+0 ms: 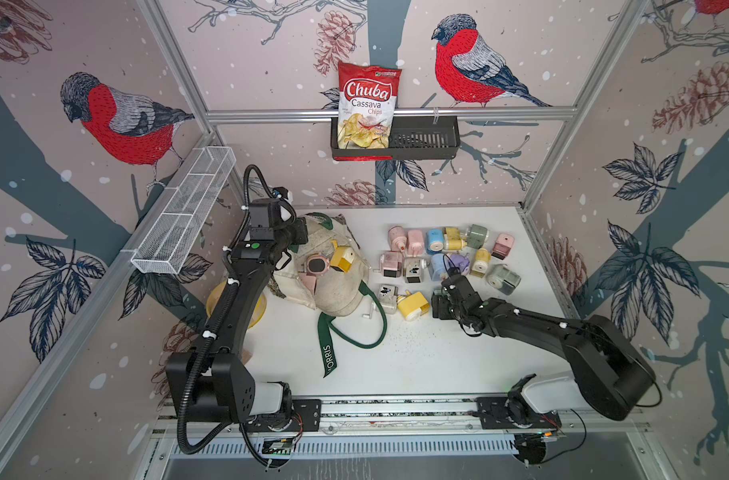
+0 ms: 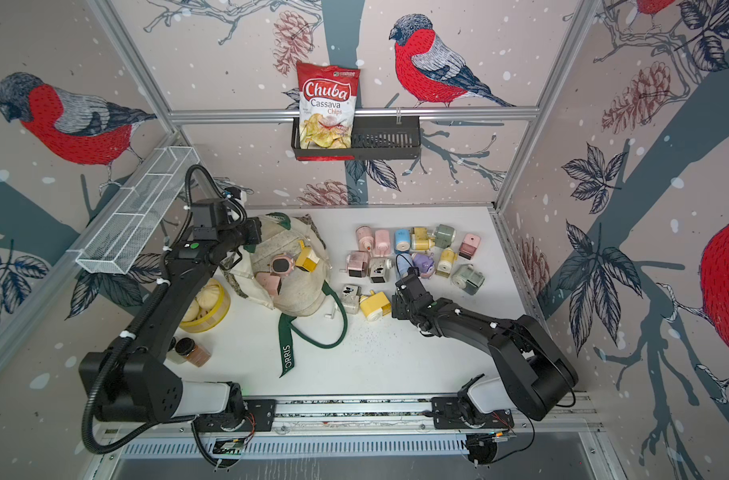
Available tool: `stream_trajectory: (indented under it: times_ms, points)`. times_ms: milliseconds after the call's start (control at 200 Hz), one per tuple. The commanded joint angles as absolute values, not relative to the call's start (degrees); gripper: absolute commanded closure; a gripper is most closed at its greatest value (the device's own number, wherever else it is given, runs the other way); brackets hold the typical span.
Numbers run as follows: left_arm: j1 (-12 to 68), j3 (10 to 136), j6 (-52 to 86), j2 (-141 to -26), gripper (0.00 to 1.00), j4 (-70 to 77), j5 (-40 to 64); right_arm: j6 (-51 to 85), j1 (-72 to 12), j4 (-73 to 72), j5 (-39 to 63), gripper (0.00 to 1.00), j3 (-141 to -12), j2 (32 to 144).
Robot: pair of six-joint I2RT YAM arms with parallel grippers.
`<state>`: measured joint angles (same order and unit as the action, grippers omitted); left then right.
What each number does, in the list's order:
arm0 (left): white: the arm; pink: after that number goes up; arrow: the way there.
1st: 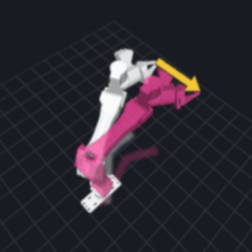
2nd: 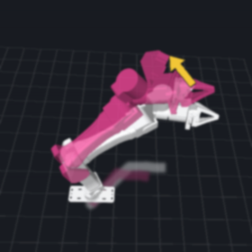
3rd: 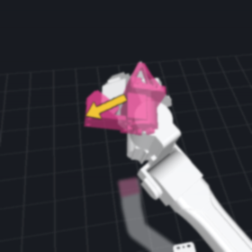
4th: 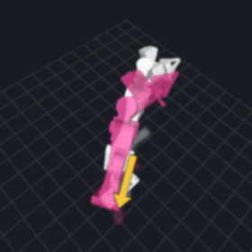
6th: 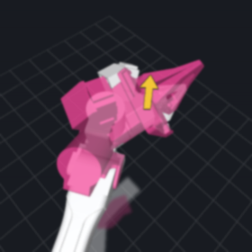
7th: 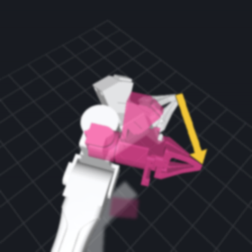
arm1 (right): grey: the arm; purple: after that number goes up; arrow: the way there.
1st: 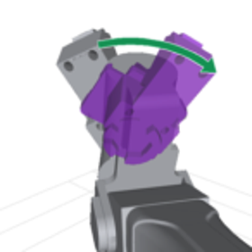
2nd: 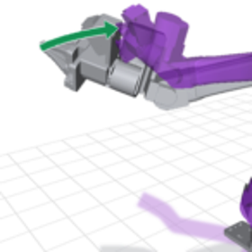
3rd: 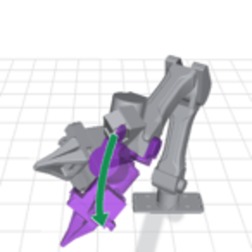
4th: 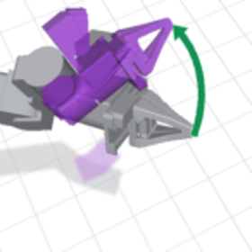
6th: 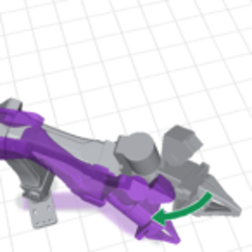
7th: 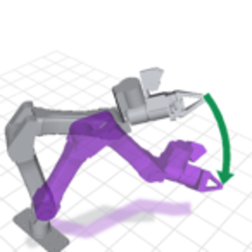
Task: Take out the pencil sharpeners from the tote bags
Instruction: Place the pencil sharpener at the center of the board.
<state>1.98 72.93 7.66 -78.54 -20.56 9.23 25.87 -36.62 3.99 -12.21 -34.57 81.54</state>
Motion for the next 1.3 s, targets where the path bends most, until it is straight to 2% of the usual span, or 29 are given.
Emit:
stream_trajectory:
  times_ms: [0, 710, 791, 961, 1296]
  points:
    - [1.9, 73.5, 7.9, -78.0, 1.0, -16.0, 10.2, 26.6, -36.6, 1.3, -11.2, 0.46, -34.7, 82.3]
    - [1.9, 73.5, 7.8, -77.7, 1.0, -16.0, 9.9, 28.5, -37.4, -1.2, -9.8, 0.4, -38.3, 90.3]
    - [1.9, 73.4, 7.9, -77.7, 1.0, -16.0, 10.0, 28.7, -37.5, -1.2, -10.1, 0.36, -38.6, 90.6]
    - [1.8, 73.4, 7.8, -77.7, 1.0, -16.0, 10.0, 28.8, -38.3, -0.3, -11.0, 0.2, -38.8, 89.6]
    - [1.9, 73.5, 7.8, -77.7, 1.0, -16.1, 9.9, 28.8, -38.4, 2.1, -13.3, 0.08, -38.7, 85.3]
